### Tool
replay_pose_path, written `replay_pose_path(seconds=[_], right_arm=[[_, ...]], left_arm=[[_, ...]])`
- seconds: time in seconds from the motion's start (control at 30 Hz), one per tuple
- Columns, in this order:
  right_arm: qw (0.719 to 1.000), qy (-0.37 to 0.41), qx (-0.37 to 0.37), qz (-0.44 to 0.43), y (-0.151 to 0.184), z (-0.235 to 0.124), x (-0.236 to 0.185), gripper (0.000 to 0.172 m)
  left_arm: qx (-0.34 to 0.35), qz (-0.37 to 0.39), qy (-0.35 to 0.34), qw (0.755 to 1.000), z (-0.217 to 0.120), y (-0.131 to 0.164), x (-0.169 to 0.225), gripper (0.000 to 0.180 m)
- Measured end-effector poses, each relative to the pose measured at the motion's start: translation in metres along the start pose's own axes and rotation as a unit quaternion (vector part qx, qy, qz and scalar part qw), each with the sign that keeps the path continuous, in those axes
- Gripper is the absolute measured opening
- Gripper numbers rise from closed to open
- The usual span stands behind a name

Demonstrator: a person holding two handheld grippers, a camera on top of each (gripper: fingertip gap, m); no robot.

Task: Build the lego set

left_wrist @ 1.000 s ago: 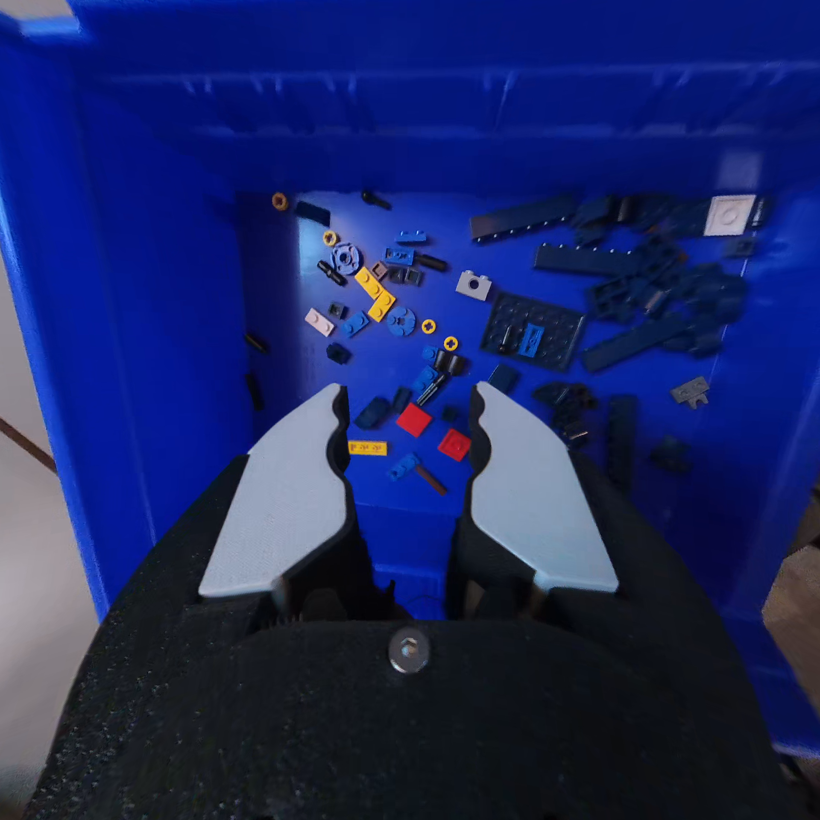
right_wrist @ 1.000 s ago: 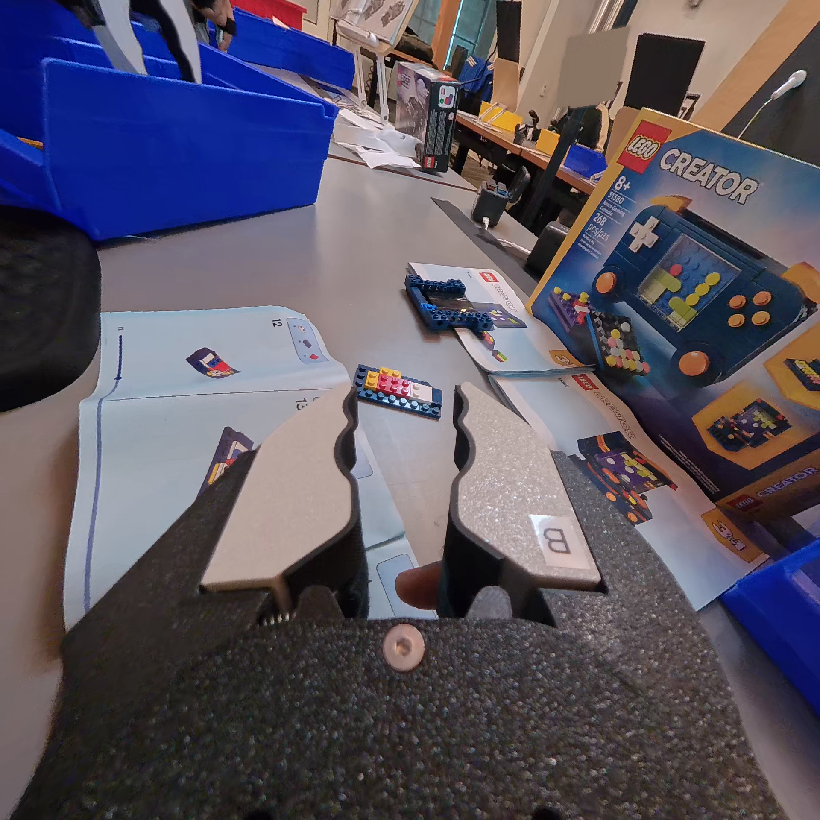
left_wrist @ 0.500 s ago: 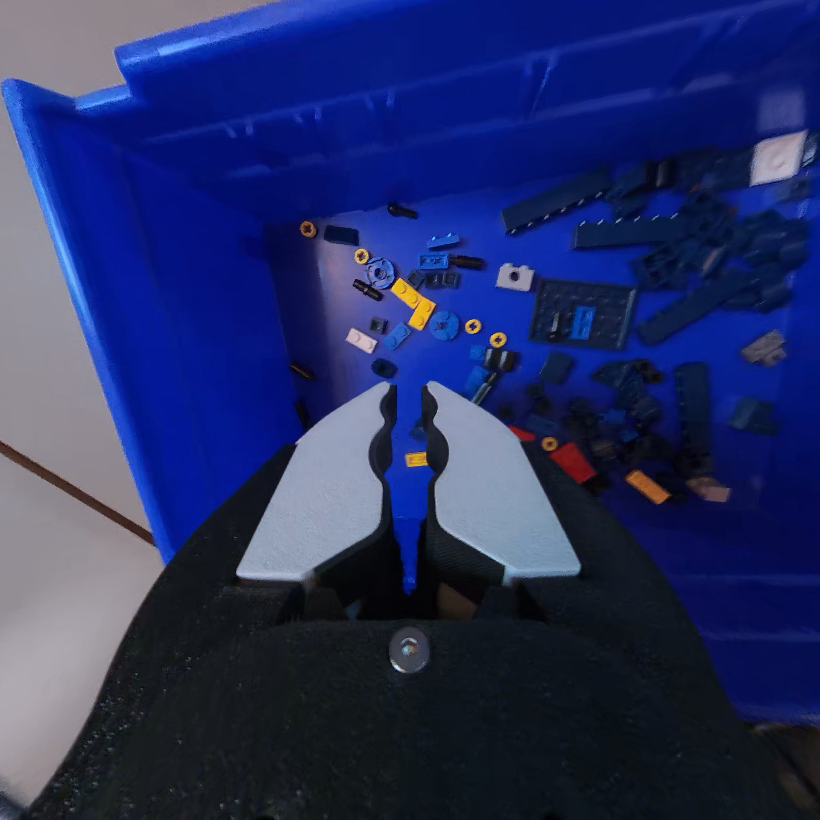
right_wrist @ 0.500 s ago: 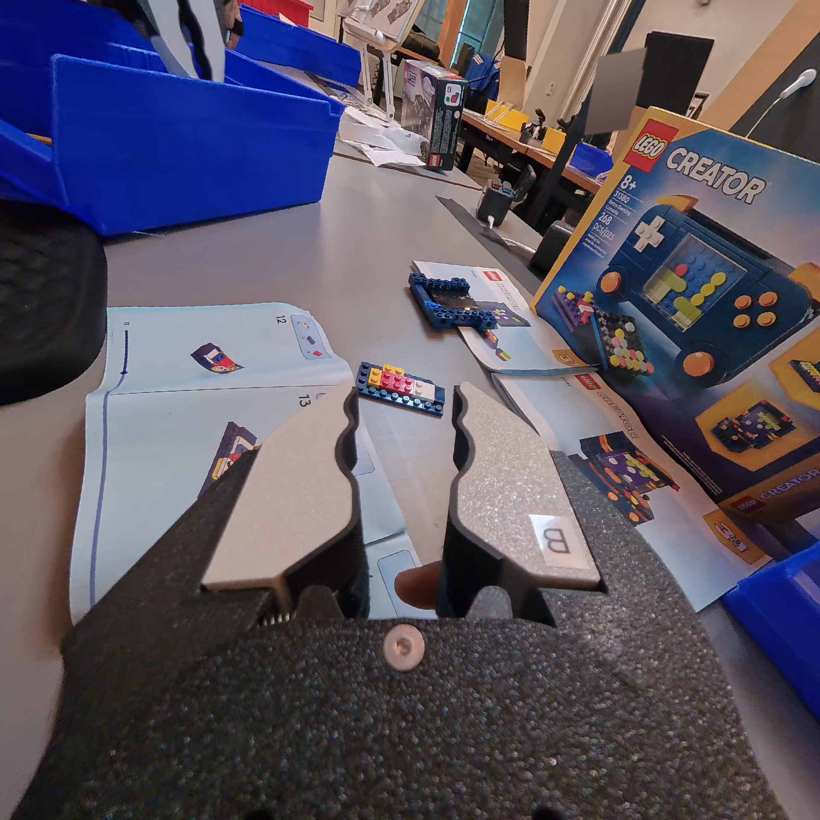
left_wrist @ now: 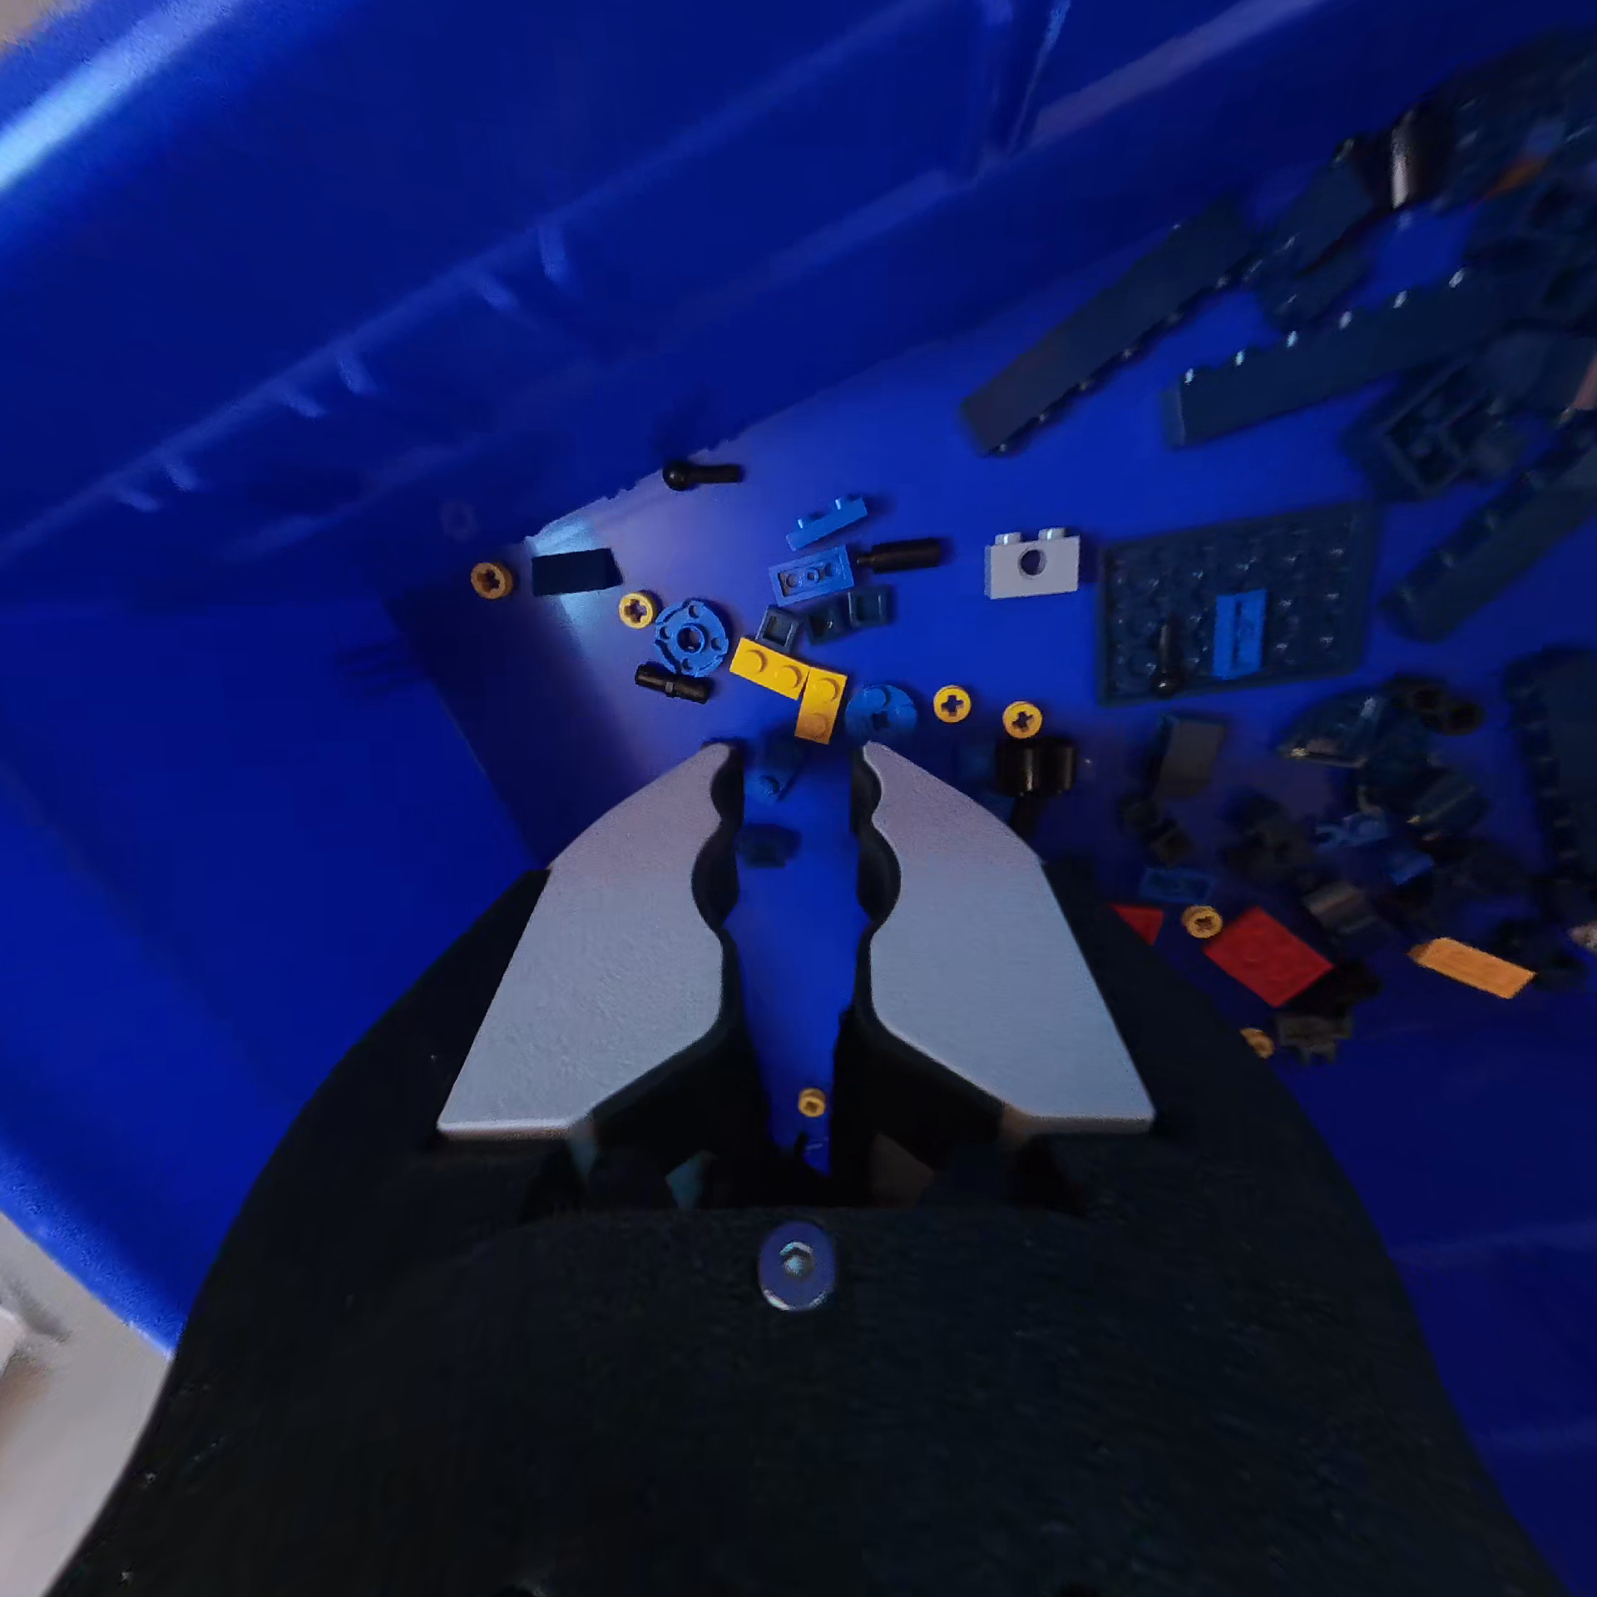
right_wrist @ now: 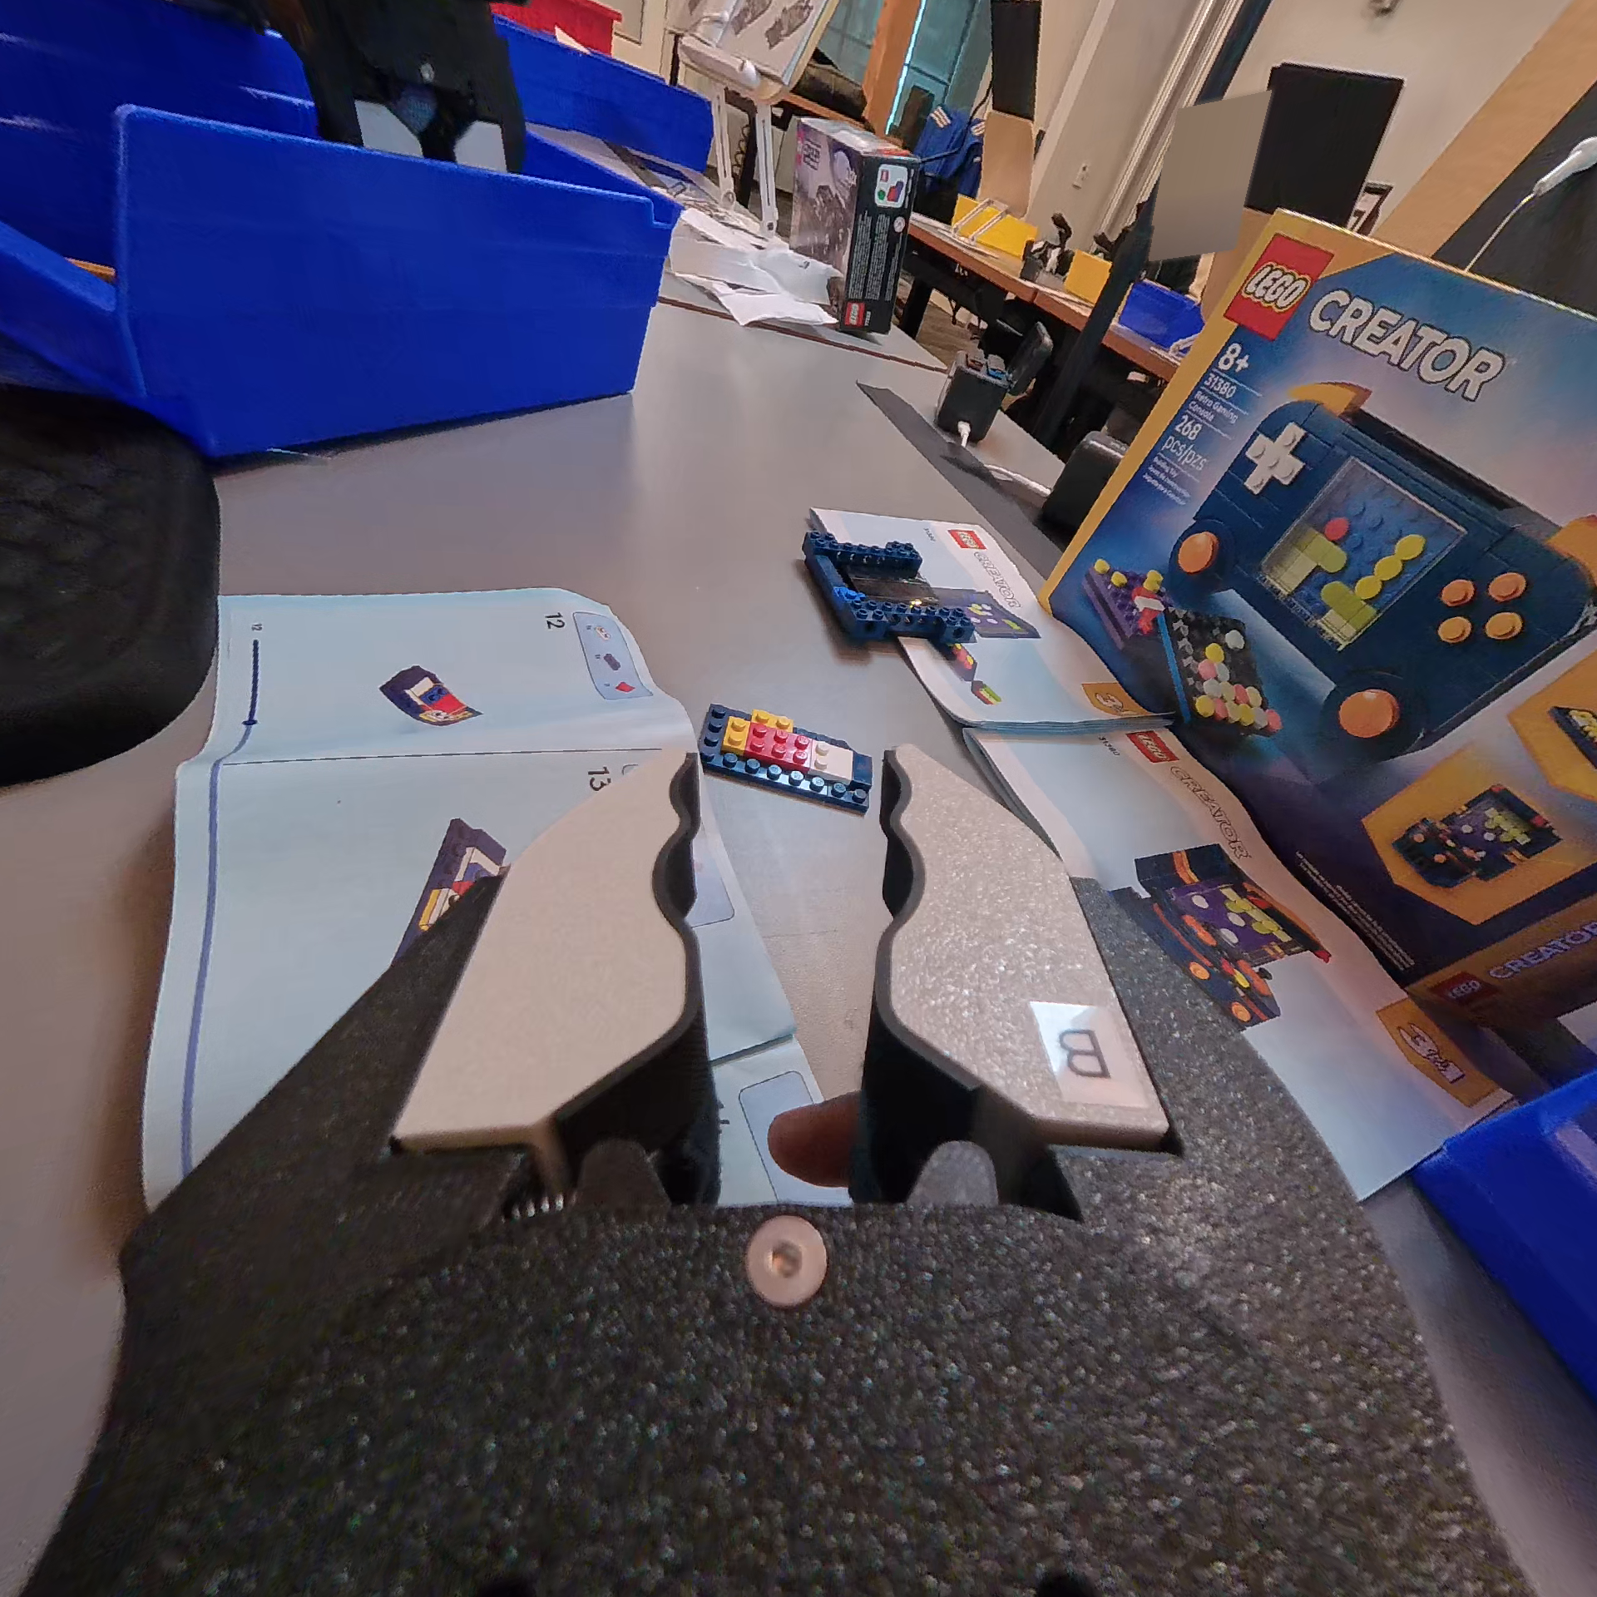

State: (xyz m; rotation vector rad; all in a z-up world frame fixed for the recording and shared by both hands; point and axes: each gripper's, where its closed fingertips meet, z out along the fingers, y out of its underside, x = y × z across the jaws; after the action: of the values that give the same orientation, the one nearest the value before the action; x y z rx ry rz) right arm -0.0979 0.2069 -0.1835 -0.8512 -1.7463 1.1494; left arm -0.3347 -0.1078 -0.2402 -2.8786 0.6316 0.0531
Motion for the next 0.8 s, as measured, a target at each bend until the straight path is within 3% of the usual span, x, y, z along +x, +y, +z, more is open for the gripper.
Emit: replay_pose_path(seconds=[0.2, 0.43, 0.8], right_arm=[[1.000, -0.001, 0.001, -0.001, -0.0003, -0.0002, -0.0006, 0.040], [1.000, -0.002, 0.000, -0.001, 0.0001, 0.0000, -0.0010, 0.040], [1.000, -0.004, -0.001, -0.004, 0.0003, 0.0002, -0.0023, 0.040]], left_arm=[[0.009, 0.024, 0.011, 1.000, 0.0030, 0.0081, -0.0037, 0.027], [0.012, 0.048, 0.018, 0.999, 0.0057, 0.0081, -0.0001, 0.015], [0.008, 0.063, 0.008, 0.998, 0.0067, 0.0066, -0.0009, 0.013]])
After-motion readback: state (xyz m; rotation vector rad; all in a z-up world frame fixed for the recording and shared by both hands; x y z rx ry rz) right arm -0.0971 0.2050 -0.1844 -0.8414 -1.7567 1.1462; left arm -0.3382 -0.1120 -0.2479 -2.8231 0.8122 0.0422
